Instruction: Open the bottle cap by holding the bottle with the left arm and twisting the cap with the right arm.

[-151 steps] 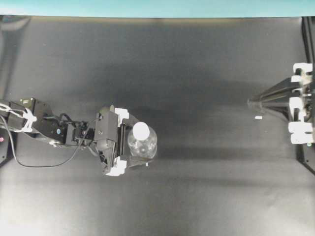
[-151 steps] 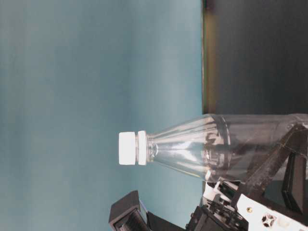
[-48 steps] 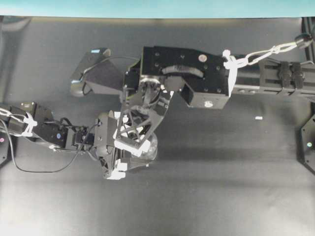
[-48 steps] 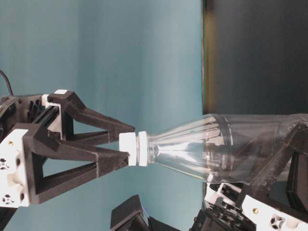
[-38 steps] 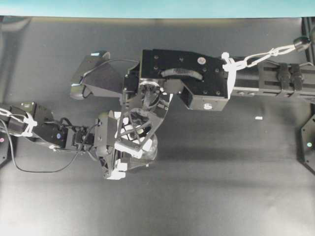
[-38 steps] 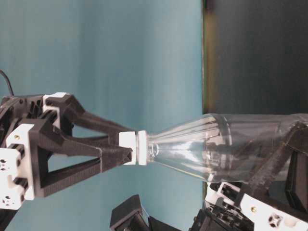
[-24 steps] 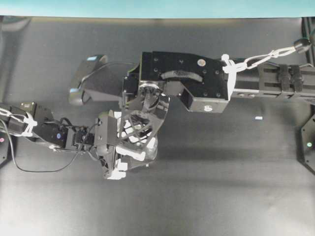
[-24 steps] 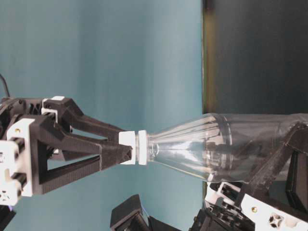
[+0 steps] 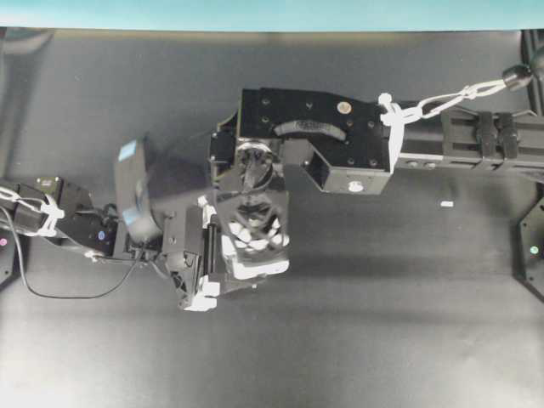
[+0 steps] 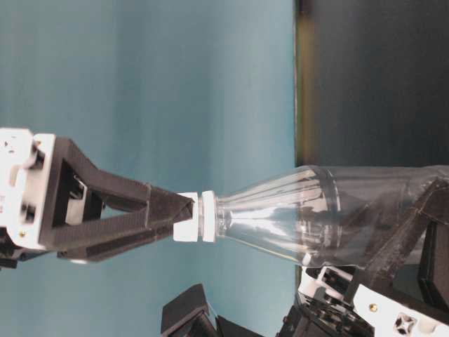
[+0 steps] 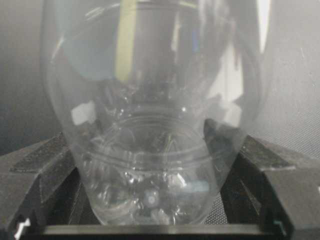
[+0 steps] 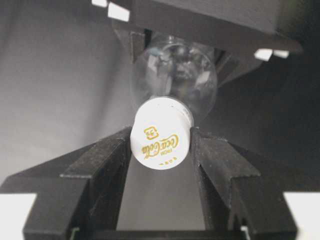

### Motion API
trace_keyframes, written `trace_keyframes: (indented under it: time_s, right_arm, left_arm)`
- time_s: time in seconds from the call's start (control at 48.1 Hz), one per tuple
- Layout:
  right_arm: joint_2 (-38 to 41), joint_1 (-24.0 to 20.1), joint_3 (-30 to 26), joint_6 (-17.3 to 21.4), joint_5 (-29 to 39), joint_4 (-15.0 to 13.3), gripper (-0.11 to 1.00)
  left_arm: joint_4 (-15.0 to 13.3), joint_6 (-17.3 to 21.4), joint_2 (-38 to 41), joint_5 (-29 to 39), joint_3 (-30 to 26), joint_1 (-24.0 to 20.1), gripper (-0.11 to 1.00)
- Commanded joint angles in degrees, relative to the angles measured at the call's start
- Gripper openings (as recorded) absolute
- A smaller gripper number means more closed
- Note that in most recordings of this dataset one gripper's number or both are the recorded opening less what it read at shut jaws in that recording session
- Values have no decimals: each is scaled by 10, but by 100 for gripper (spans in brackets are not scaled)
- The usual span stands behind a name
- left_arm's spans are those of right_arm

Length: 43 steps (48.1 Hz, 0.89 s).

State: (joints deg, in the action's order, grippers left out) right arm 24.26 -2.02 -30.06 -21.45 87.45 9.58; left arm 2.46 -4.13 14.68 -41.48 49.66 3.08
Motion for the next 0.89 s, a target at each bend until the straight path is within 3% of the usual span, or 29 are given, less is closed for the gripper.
trace_keyframes:
  time_s: [0.0,0.083,0.291,0.873]
  right_arm:
    - [-2,-1,-6,-42,-1,4,37]
    - [-4,-4,-4,-74,-2,4,37]
    - [-11,-3,12,-112,-3,2,37]
    - [-37,-5,47,-117,-19,2,37]
  left_arm:
    - [2,-2,-1,-1,-1,3,82]
    - [1,-3,-3,3,-1,6,82]
    - [1,-3,-5,5,-4,15,82]
    - [1,-2,-9,18,-11,15,82]
